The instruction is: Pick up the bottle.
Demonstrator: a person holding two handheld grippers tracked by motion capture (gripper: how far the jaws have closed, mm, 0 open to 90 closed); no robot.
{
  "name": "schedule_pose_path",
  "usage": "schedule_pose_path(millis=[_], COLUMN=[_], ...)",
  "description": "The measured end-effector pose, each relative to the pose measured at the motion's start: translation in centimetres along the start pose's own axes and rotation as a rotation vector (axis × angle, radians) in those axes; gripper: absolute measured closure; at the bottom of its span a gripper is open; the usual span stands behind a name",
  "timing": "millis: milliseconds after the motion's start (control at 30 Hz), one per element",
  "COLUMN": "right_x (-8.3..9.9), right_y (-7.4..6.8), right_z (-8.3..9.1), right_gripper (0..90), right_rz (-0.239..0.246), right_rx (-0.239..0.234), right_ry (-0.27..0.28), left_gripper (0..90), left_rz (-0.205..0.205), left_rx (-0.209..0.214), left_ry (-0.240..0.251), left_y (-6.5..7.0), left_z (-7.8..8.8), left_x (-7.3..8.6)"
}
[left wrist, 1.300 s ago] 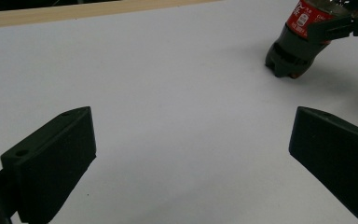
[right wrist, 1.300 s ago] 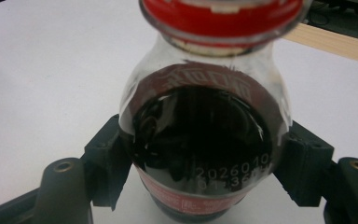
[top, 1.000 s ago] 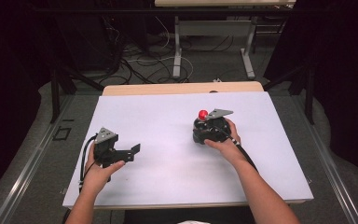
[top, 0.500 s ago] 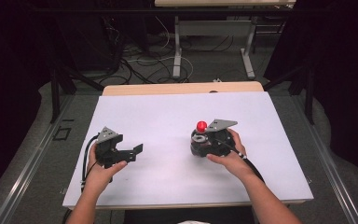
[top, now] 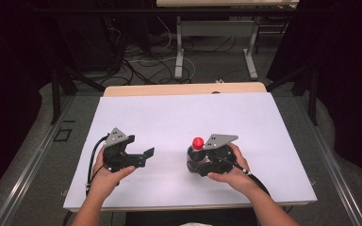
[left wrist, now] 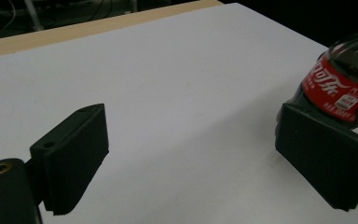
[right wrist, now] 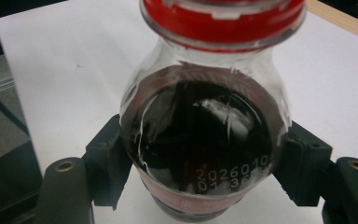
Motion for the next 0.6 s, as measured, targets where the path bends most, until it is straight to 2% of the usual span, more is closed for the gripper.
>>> schedule_pose_path(millis=[100, 167, 200, 233, 333, 500, 600], right_x=[0.0, 0.3, 0.3, 0.3, 0.4, 0.5, 0.5], right_y=[-0.5, -1.4, -1.6, -1.6, -2.5, -3.4, -3.7], right_z=[-0.2, -0.6, -0.7, -0.7, -1.1, -1.2, -1.2], right_gripper=[29.3, 29.3, 29.3, 29.3, 29.3, 29.3, 29.3], right_rz=[0.004, 0.013, 0.021, 0.021, 0.019, 0.029, 0.035], right_rx=[-0.009, -0.034, -0.042, -0.042, -0.069, -0.078, -0.091], right_ry=[0.002, -0.007, -0.011, -0.011, -0.017, -0.023, -0.026], left_gripper=[11.5, 15.3, 15.8, 15.9, 16.6, 21.5, 26.4], left_rz=[-0.014, -0.03, -0.038, -0.038, -0.056, -0.053, -0.075], left_rx=[0.031, 0.04, 0.054, 0.054, 0.1, 0.139, 0.163], left_ry=[-0.008, -0.012, -0.008, -0.008, -0.019, -0.032, -0.051], left_y=[1.2, 1.8, 2.5, 2.5, 4.0, 5.3, 6.3], left_z=[0.1, 0.2, 0.2, 0.2, 0.4, 0.5, 0.2], left_x=[-0.2, -0.4, -0.6, -0.6, -0.9, -1.1, -1.3])
Point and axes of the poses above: each handheld gripper's, and its own axes: z roughly backward along the jaws, x roughly out of its underside, y roughly to its right, the point moved 10 cm from there along -z, roughly forward along the jaws, and after that the axes turned 5 degrees about z, right-handed, at the moved point
